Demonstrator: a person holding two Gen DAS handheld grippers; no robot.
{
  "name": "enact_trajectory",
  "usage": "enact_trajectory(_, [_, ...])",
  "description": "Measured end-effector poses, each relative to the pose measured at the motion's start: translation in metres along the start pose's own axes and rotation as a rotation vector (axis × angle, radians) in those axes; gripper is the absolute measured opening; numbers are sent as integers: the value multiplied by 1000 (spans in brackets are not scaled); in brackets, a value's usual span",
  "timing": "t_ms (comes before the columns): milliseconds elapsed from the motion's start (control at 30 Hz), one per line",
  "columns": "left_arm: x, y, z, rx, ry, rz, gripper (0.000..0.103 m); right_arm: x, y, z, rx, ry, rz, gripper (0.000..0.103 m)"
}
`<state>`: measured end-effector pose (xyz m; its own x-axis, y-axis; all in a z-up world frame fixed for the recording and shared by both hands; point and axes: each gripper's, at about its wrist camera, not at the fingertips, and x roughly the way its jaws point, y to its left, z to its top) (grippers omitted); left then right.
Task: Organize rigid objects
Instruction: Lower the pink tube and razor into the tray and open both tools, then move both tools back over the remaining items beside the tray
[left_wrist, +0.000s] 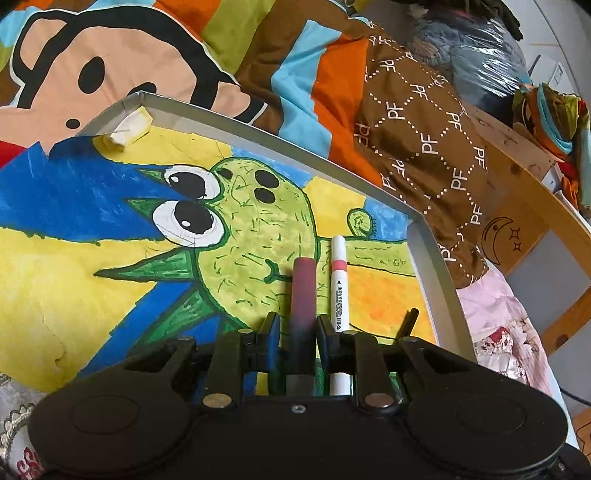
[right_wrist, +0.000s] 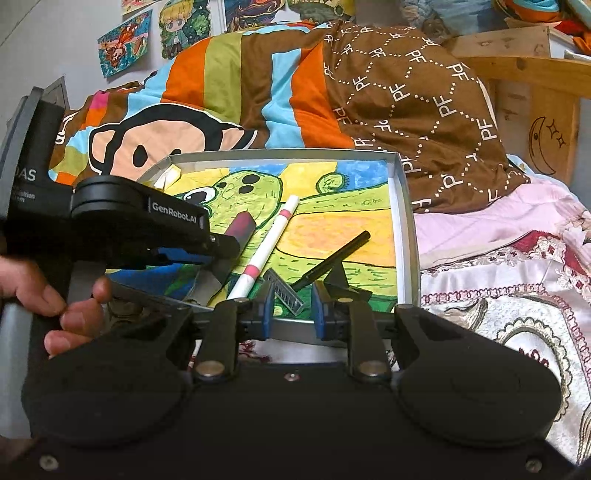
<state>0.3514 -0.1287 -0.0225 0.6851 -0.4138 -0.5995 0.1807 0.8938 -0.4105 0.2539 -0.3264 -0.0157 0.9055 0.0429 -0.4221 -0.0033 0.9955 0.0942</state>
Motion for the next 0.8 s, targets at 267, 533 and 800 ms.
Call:
enact_trajectory(267, [-27, 1, 2, -19, -40, 56, 67, -9, 5, 6, -18, -25, 9, 42])
enact_trajectory(533, [-99, 9, 11, 24, -132, 146, 92, -41, 21, 21, -42, -83, 33, 102])
enact_trajectory(800, [-163, 19, -12, -59, -199, 147, 102, -95, 24, 25, -5, -121, 65, 103])
